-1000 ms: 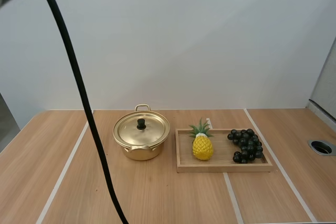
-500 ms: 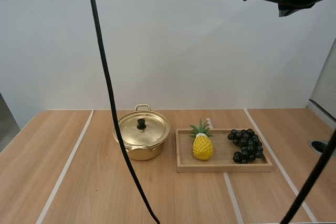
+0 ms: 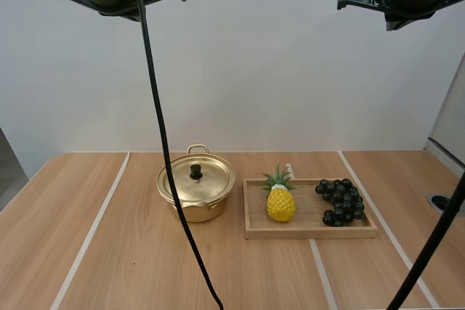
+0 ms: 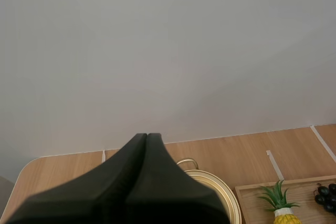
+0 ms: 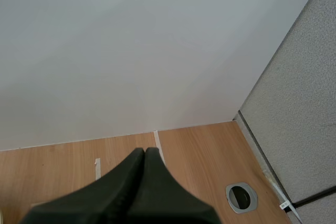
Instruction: Open the pot, put the grape inside, and close it
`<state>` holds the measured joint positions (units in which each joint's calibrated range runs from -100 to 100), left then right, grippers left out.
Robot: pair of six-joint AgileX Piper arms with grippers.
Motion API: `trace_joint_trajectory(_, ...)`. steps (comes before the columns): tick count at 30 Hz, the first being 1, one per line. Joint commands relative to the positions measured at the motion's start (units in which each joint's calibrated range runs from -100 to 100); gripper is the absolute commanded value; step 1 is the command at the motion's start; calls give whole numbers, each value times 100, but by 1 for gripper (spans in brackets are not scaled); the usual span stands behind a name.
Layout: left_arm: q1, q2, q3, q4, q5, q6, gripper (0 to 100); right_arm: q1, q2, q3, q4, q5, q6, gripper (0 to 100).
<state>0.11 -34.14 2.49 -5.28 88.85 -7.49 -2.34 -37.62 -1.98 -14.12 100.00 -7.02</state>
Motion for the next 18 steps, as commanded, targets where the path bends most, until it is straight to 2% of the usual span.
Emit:
trace_joint_trajectory(1, -9, -7, -72, -47, 0, -67, 3, 7, -37, 19, -50, 0, 45, 15)
trace_joint_trajectory(2, -9, -7, -72, -34, 0, -67, 7, 7, -37, 19, -50, 0, 45, 24)
trace_joint_trajectory(4, -9, -7, -72, 65, 0, -67, 26, 7, -37, 19, -50, 0, 45, 50)
trace_joint_trajectory(6, -9, -7, -72, 226, 0, -67, 55, 7, -37, 19, -81, 0, 45, 74)
trace_joint_trajectory(8, -9, -7, -72, 435, 0, -57, 100, 7, -37, 19, -119, 0, 45, 94)
trace_joint_trajectory(10, -9, -7, -72, 566, 0, 62, 100, 7, -37, 19, -147, 0, 45, 99)
trace_joint_trajectory(18, -9, -7, -72, 633, 120, 313, 100, 7, -37, 19, -209, 0, 45, 99)
